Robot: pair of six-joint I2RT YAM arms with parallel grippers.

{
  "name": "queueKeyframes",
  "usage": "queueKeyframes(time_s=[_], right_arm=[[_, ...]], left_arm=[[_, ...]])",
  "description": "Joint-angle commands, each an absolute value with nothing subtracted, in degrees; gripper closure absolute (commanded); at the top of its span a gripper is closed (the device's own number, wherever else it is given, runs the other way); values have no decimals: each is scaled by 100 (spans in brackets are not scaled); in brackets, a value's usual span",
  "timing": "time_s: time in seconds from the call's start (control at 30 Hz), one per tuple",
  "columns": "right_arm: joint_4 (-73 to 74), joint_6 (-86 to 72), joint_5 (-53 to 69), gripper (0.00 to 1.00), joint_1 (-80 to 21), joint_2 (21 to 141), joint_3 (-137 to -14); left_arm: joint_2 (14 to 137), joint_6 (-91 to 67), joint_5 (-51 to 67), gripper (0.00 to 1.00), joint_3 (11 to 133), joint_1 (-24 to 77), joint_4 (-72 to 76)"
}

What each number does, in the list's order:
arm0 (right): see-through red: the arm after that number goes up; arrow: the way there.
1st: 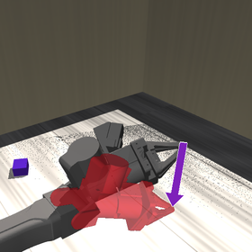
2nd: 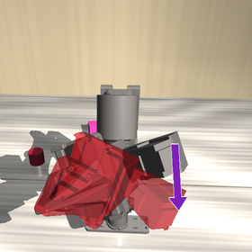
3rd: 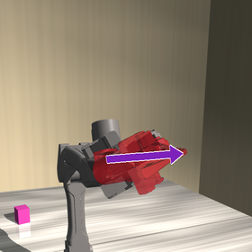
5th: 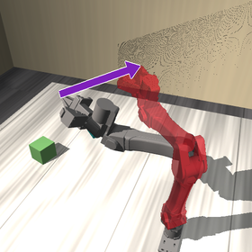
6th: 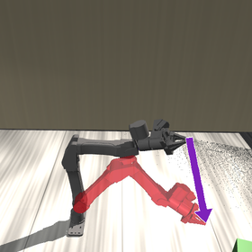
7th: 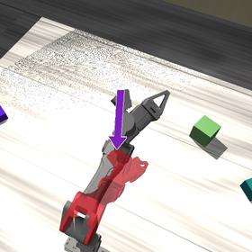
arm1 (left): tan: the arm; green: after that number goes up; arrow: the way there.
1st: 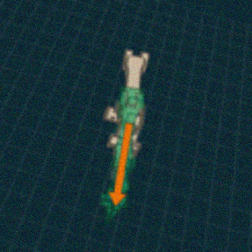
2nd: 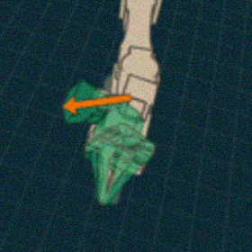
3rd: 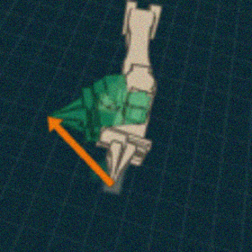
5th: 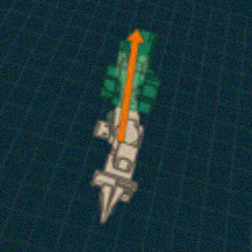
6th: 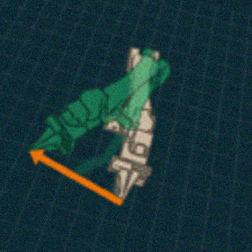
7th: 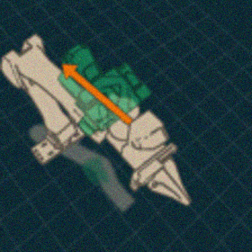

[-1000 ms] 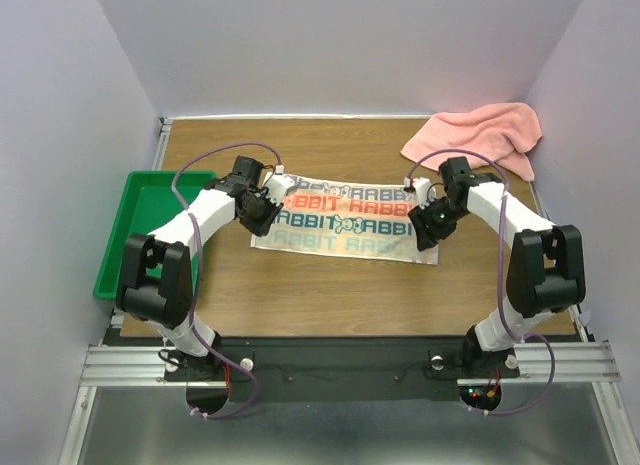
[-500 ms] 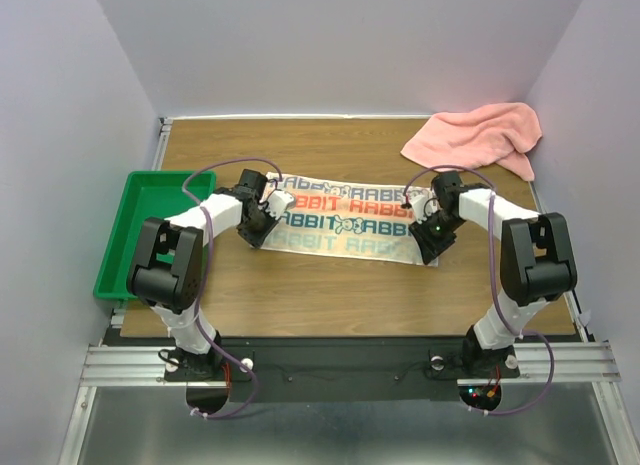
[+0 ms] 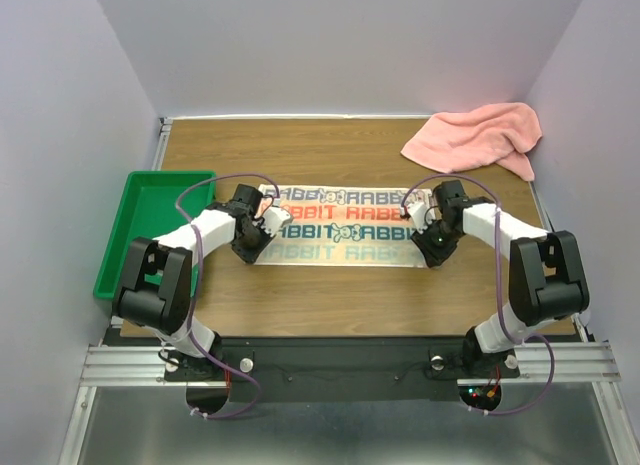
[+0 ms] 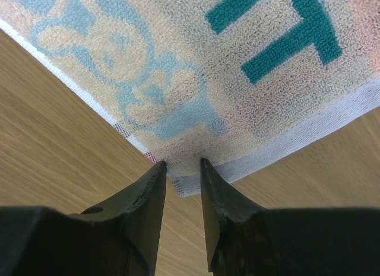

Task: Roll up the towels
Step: Flatten the towel

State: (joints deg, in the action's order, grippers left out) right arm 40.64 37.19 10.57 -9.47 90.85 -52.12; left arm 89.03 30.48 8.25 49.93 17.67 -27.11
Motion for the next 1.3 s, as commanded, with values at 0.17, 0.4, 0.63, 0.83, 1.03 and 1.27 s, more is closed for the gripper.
queueKeyframes(time_s=[0.17, 0.4, 0.63, 0.83, 1.03, 1.27], right_arm=[[5466, 4368, 1466, 52, -896, 8747, -5044], [5977, 4096, 2679, 9, -870, 8419, -6897], [5740, 3701, 3514, 6, -28, 9728, -9111], [4036, 1856, 2648, 2, 448, 10703, -10431], [4366, 1827, 2425, 0, 466, 11891, -11539], [4588, 2135, 2242, 26, 457, 12313, -11058]], left_arm=[[8667, 3313, 1590, 78, 5229, 1767, -3831], [8007, 3331, 2250, 41, 6634, 1758, -4034], [8297, 2805, 2320, 16, 8014, 1092, -2964], [8174, 1820, 1802, 22, 7973, 826, -662], [9349, 2267, 1599, 20, 9075, 835, -1448], [10159, 2557, 1951, 36, 8991, 773, -2082]])
